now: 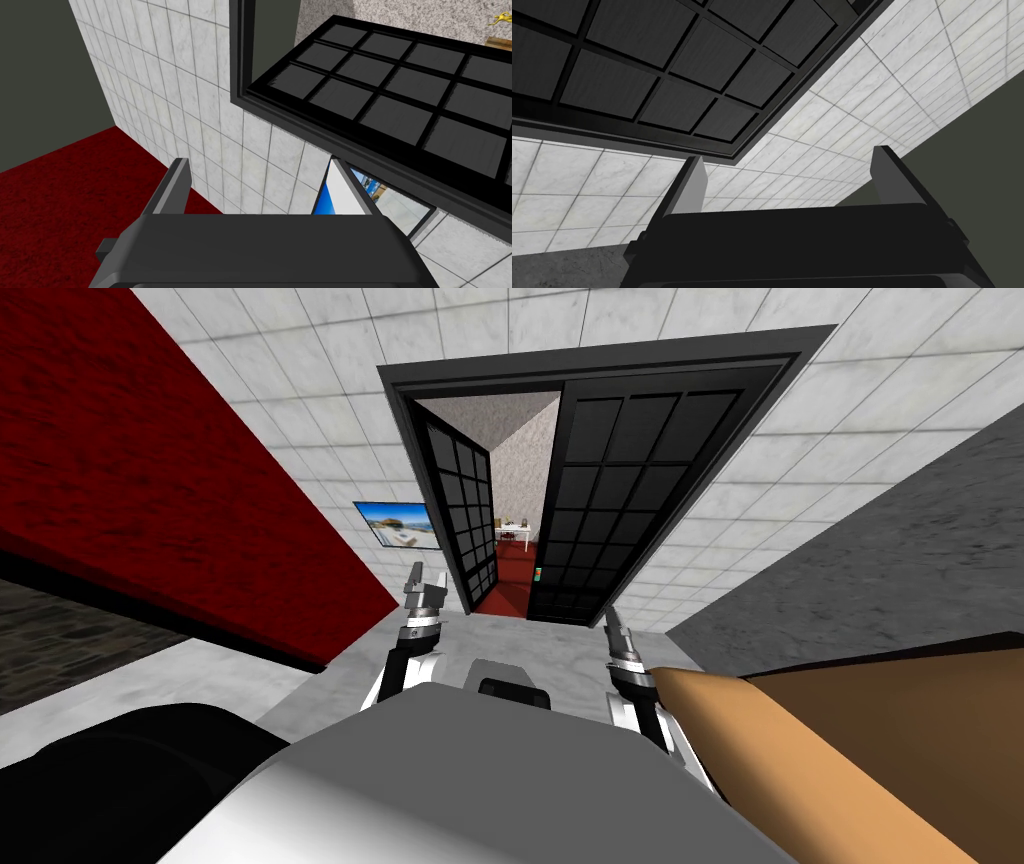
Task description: Push the door open
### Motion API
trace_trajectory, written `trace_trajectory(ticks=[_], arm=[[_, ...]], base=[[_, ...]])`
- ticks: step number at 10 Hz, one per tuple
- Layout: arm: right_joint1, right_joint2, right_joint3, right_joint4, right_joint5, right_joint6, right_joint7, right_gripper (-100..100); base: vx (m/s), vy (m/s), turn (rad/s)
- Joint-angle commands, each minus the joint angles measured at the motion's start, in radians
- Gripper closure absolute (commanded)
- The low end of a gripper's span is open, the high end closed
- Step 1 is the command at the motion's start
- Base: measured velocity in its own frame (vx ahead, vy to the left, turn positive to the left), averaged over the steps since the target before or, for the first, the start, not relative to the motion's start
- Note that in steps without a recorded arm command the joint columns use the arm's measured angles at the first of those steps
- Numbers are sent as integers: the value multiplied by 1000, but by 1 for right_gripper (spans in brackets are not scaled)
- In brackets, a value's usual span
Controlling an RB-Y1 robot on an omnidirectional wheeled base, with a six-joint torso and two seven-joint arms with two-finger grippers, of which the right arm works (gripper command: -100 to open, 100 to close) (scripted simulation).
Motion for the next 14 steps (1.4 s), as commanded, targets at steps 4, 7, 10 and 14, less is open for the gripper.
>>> trace_trajectory(ticks=[4, 7, 10, 14], arm=[[-11, -5, -49, 103, 80, -60, 77, -100], [-21, -7, -85, 173, 136, -97, 128, -100], [-28, -8, -114, 229, 181, -127, 170, -100], [-38, -6, -150, 300, 238, -164, 222, -100]], base=[[151, 52, -23], [160, 47, -27], [137, 37, -20], [129, 52, -21]])
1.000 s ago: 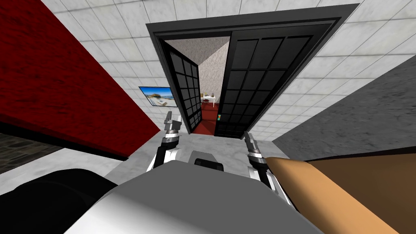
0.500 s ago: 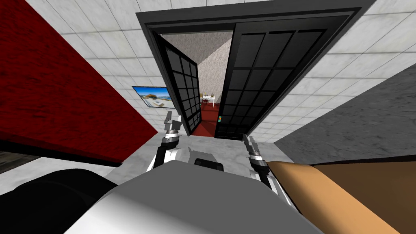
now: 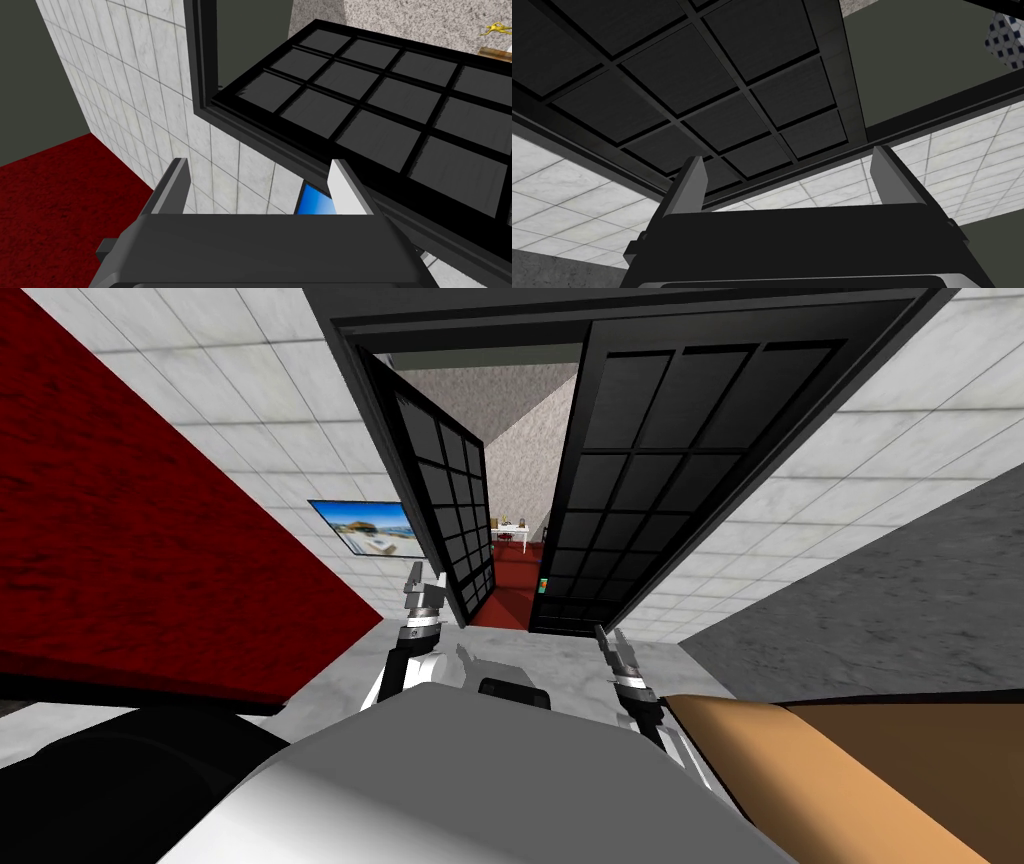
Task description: Push the door open
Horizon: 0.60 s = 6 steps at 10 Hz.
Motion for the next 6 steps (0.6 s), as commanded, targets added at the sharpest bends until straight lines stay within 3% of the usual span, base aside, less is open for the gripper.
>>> trace_trajectory(ticks=[1, 6], arm=[[-5, 0, -20, 38, 30, -21, 28, -100], [-17, 8, -62, 120, 96, -65, 89, -100]], base=[[132, 51, -21], [120, 40, -20]])
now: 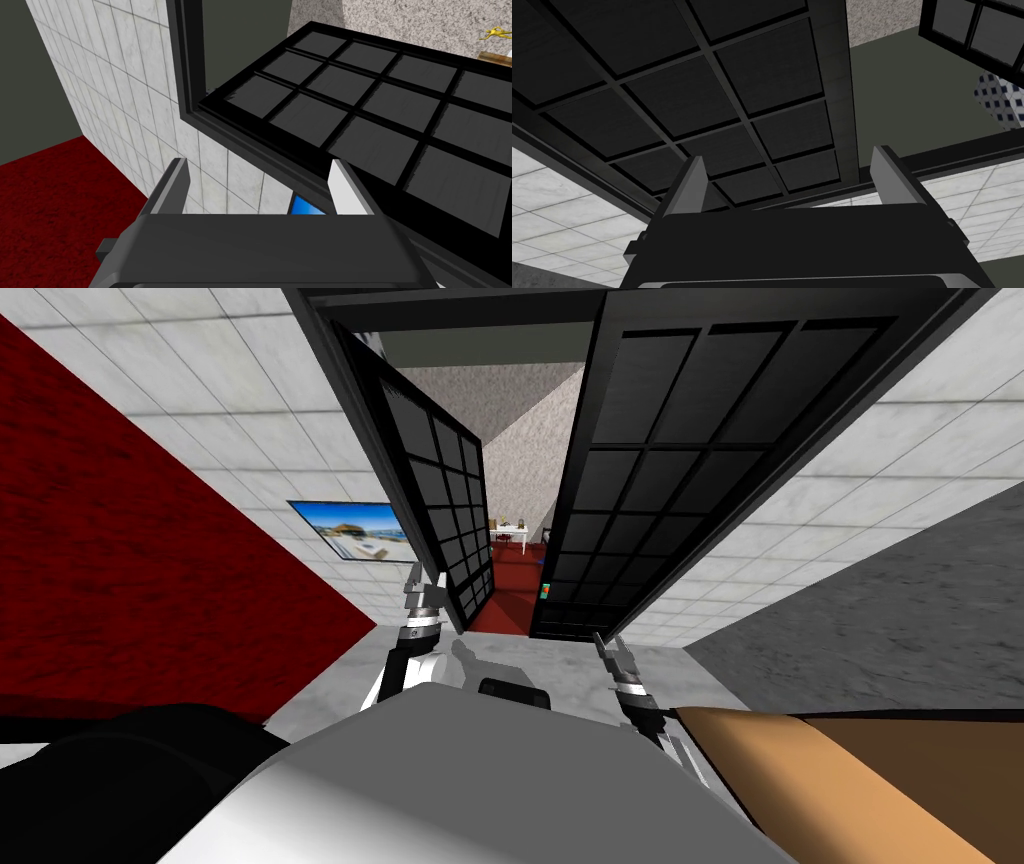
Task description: Push the door open
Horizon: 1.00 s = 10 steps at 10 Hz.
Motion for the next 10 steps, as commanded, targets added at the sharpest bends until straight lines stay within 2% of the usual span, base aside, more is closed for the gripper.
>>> trace_trajectory(ticks=[1, 5, 7, 10], arm=[[-4, 6, -21, 40, 35, -24, 35, -100], [-17, 21, -67, 131, 108, -72, 101, -100], [-20, 26, -80, 156, 128, -85, 120, -100], [-30, 43, -116, 226, 184, -122, 171, -100]], base=[[165, 60, -26], [177, 70, -26], [127, 41, -18], [151, 36, -22]])
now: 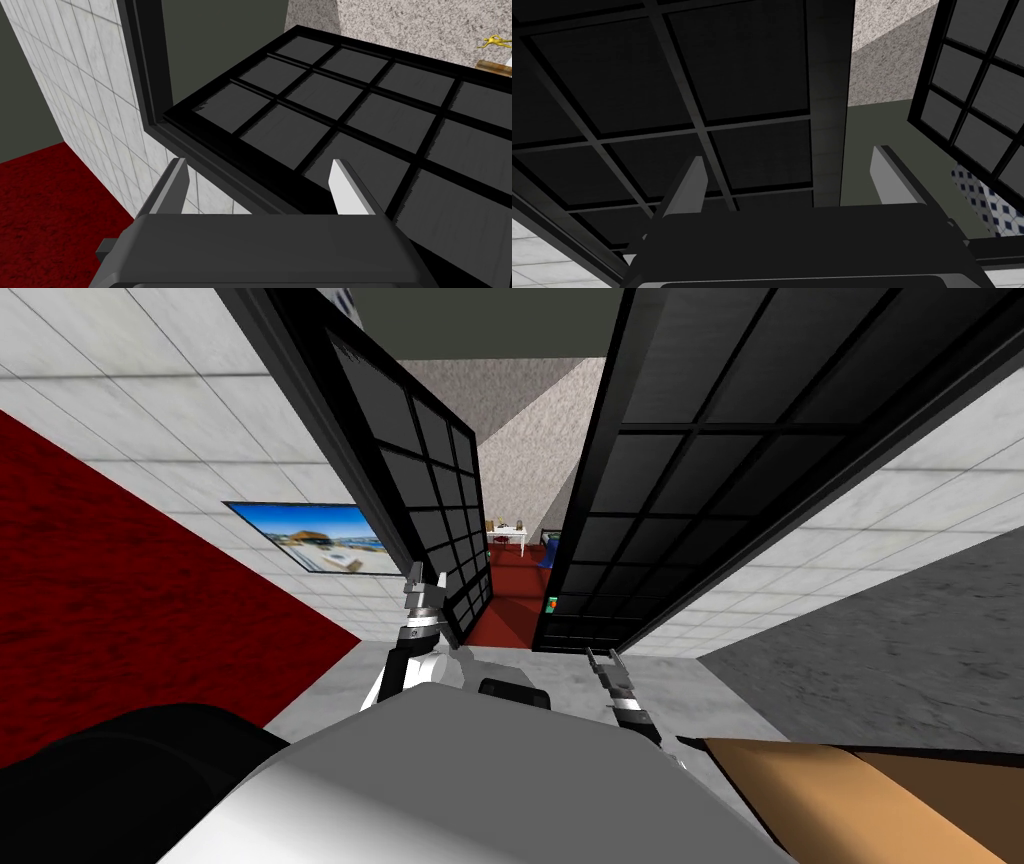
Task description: Push the door open
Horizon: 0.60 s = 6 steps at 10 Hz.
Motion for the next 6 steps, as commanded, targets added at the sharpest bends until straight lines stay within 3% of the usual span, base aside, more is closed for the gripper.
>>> trace_trajectory(ticks=[1, 6], arm=[[-1, 8, -20, 34, 29, -22, 26, -100], [-16, 49, -72, 137, 111, -76, 101, -100]], base=[[168, 75, -25], [180, 68, -23]])
